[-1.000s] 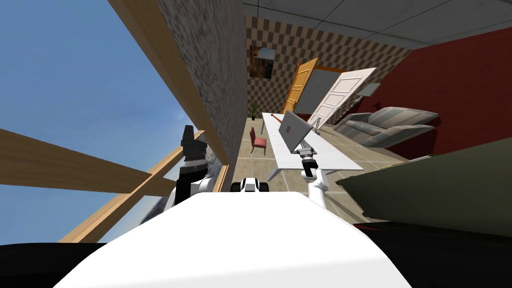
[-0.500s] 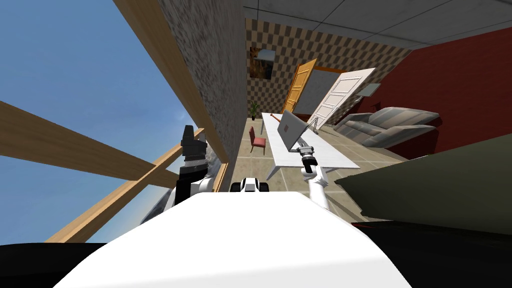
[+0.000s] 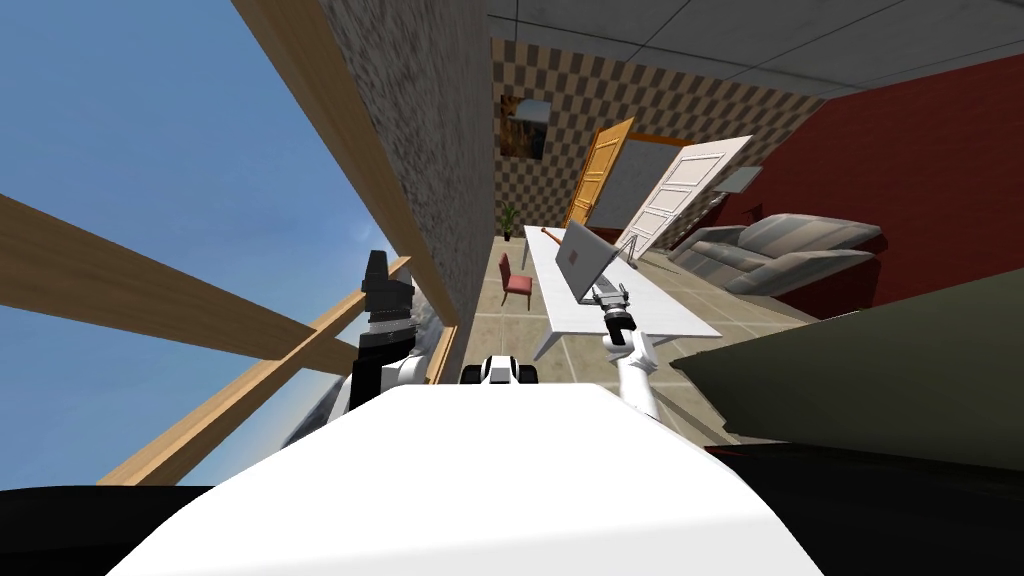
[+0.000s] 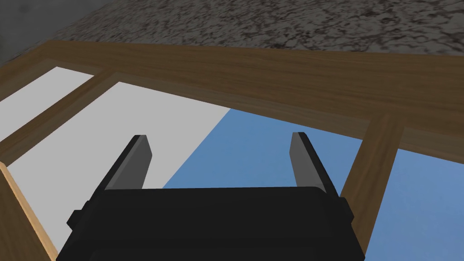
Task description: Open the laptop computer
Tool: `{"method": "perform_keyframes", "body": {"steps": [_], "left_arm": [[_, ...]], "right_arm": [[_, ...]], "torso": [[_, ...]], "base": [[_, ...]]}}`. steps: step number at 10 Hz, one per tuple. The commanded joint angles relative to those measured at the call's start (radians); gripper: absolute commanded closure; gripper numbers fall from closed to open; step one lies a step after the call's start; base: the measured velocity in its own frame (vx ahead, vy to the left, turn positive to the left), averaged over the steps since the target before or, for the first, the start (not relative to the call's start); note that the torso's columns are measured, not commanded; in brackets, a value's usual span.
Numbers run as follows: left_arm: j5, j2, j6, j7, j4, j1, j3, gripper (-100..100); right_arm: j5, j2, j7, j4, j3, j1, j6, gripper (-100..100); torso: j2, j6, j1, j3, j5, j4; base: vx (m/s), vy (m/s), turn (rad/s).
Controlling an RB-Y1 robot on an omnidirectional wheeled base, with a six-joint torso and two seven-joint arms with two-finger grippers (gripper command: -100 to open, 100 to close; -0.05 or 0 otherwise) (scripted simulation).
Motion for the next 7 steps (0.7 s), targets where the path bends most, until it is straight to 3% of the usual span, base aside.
{"method": "perform_keyframes", "body": {"steps": [1,7], "left_arm": [[0.0,0.0,0.0,0.0,0.0,0.0,0.0,0],[-0.001,0.001,0.001,0.001,0.004,0.004,-0.007,0]], "right_arm": [[0.032,0.01,0.049,-0.027,-0.011,0.013,-0.014,-100],[0.109,0.033,0.155,-0.094,-0.034,0.042,-0.038,-100]], "torso": [[0.001,0.0,-0.001,0.001,0.0,0.0],[-0.003,-0.001,0.005,-0.003,0.0,0.001]], "base": [[0.028,0.041,-0.001],[0.021,0.034,-0.003]]}}
